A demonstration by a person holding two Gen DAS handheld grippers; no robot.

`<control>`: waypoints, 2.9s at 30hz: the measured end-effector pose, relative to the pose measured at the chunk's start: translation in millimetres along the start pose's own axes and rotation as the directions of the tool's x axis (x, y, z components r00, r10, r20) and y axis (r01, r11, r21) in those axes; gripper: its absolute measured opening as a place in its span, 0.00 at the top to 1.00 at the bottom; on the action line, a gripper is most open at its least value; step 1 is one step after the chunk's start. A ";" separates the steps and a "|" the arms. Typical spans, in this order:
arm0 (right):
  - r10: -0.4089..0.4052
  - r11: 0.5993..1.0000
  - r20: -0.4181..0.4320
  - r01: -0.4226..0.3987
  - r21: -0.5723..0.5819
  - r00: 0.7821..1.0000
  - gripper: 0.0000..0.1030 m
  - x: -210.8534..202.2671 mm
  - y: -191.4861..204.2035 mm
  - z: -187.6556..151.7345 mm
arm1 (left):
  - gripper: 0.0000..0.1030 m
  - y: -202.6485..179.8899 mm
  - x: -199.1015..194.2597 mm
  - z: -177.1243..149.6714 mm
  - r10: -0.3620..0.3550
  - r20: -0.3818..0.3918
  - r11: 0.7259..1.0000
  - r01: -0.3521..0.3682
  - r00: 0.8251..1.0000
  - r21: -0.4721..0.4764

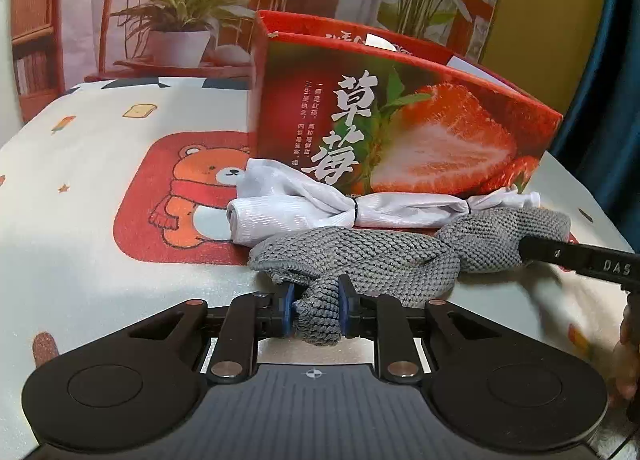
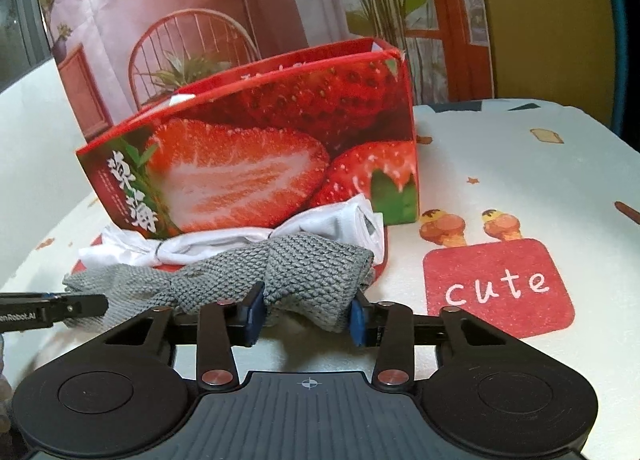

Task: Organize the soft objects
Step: 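Close both tools on the grey knit cloth, then lift the grey knit cloth with both tools over the red box, then lower the grey cloth into the box and open both tools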

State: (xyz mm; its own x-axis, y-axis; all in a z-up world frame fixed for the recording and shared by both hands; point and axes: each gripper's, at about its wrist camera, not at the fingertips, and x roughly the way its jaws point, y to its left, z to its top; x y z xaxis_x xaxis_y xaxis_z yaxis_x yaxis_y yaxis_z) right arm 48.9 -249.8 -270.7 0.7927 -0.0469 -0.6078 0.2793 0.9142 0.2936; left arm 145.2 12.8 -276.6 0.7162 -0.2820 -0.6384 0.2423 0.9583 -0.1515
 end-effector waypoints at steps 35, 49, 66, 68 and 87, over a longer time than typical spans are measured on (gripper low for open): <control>0.081 0.996 0.144 -0.084 0.015 0.986 0.81 -36.7 8.9 10.9 | 0.82 2.2 -50.3 14.9 -0.098 0.214 0.995 0.102 0.972 -0.004; 0.163 0.986 0.323 -0.142 -0.086 0.932 0.81 -80.2 27.5 82.3 | 0.82 -25.4 -98.1 82.0 -0.102 0.428 0.990 0.051 0.898 0.129; 0.044 0.986 0.243 -0.002 -0.169 0.969 0.81 28.8 49.3 191.8 | 0.82 -48.1 7.0 193.9 0.053 0.362 0.979 -0.120 0.931 0.164; 0.019 0.990 0.189 0.009 -0.142 0.982 0.81 48.3 44.2 195.8 | 0.82 -46.7 26.0 196.7 0.047 0.291 0.981 -0.100 0.956 0.168; -0.120 0.982 0.050 0.126 -0.139 0.992 0.66 93.7 31.1 176.4 | 0.42 -18.5 59.6 188.8 0.011 0.127 0.996 -0.023 0.992 0.089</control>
State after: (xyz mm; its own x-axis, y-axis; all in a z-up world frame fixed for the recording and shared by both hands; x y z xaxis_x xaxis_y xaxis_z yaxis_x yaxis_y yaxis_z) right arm 227.4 -296.8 -188.4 0.7798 -0.1760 -0.6008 0.2983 0.9482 0.1093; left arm 306.9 -30.5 -169.4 0.7964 -0.2747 -0.5388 0.2834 0.9565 -0.0688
